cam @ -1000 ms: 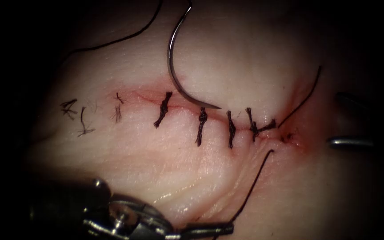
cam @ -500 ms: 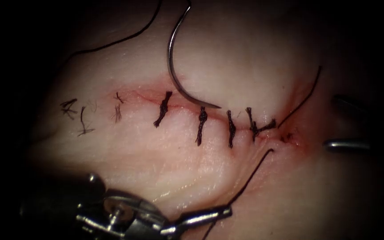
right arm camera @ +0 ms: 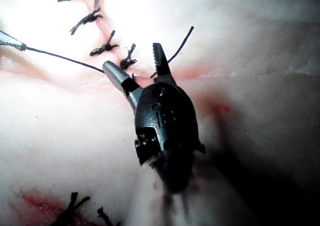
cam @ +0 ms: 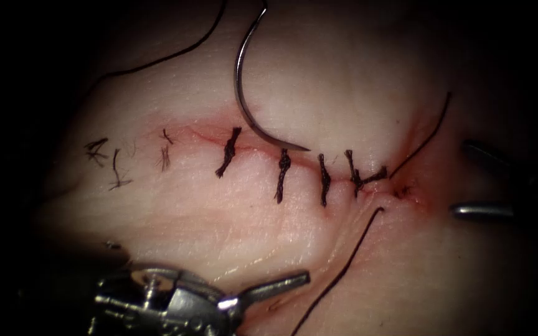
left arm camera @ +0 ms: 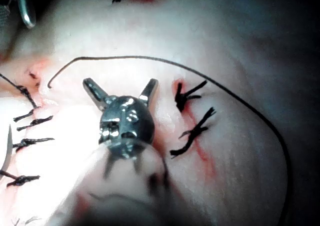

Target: Wound Closure

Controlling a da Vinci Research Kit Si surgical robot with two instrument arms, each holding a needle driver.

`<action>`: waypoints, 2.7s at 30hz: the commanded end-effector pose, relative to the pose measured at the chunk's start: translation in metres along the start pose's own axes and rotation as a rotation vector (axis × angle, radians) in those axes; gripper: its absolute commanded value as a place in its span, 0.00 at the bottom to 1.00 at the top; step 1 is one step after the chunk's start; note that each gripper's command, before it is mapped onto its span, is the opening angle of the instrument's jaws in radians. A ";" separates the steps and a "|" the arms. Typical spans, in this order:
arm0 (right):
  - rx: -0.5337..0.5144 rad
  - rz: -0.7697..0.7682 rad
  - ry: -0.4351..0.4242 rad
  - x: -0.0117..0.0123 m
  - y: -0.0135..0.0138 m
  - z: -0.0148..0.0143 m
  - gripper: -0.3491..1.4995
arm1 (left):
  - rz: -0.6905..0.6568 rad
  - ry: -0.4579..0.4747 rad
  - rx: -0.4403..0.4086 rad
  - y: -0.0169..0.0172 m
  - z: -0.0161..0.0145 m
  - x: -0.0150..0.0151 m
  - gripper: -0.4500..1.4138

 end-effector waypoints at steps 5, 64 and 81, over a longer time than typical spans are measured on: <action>0.003 -0.001 0.002 -0.0004 0.0001 0.0007 0.91 | 0.040 0.012 0.004 -0.0004 0.0011 0.0008 0.84; 0.120 -0.694 -0.231 0.0013 -0.0080 0.0092 0.85 | 0.285 0.125 0.061 -0.0063 0.0016 0.0026 0.00; 0.143 -0.724 -0.225 0.0018 -0.0055 0.0065 0.00 | 0.233 0.145 0.036 -0.0062 0.0016 0.0032 0.70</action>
